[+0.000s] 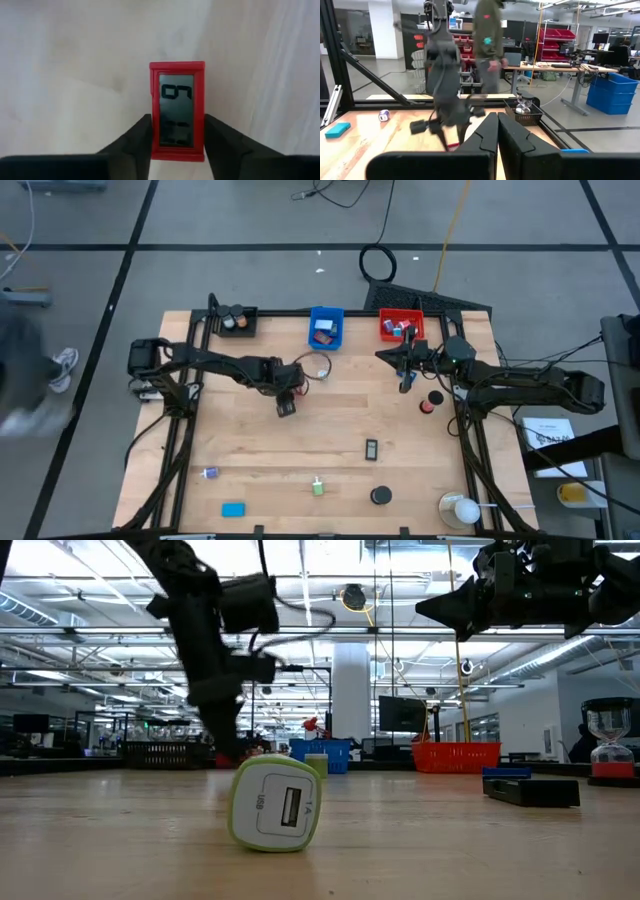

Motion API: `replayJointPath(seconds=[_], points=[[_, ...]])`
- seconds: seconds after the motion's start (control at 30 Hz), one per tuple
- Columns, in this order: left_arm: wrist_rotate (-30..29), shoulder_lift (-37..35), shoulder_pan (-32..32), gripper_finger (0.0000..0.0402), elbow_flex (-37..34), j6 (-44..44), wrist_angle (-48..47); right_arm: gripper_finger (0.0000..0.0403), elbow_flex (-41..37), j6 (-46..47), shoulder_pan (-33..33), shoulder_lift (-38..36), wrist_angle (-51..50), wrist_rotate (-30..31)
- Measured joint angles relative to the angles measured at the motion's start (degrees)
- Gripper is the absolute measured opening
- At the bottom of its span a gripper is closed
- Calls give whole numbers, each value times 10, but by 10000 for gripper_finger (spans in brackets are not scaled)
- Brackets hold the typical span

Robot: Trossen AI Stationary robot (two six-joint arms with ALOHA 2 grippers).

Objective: Pick & Place Office items
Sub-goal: Put the red digital clock into the blue basket

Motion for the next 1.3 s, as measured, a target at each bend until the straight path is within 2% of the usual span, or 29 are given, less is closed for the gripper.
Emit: replayJointPath(seconds=[0.07,0.13,0.43,0.53,0.67,0.83,0.97,1.07,1.17,1.3], points=[[-2,-18,17,136,10,-5,0,0,0,0,0,0,1,0],[-3,-31,38,94,23,-14,-4,0,0,1,0,0,1,0],[2,-32,121,11,127,-38,5,0,0,5,0,0,3,0],[14,-34,127,6,132,-77,-2,0,0,3,0,0,0,0],[10,-33,114,60,131,-131,-46,0,0,1,0,0,0,0],[-60,-32,64,169,108,-188,-48,0,0,2,0,0,0,0],[-80,-33,34,260,72,-225,27,0,0,6,0,0,0,0],[-79,-33,19,311,37,-239,100,0,0,6,0,0,0,0],[-103,-30,12,345,2,-251,160,0,0,6,0,0,0,0],[-128,-5,12,361,-11,-262,180,0,0,6,0,0,2,0]])
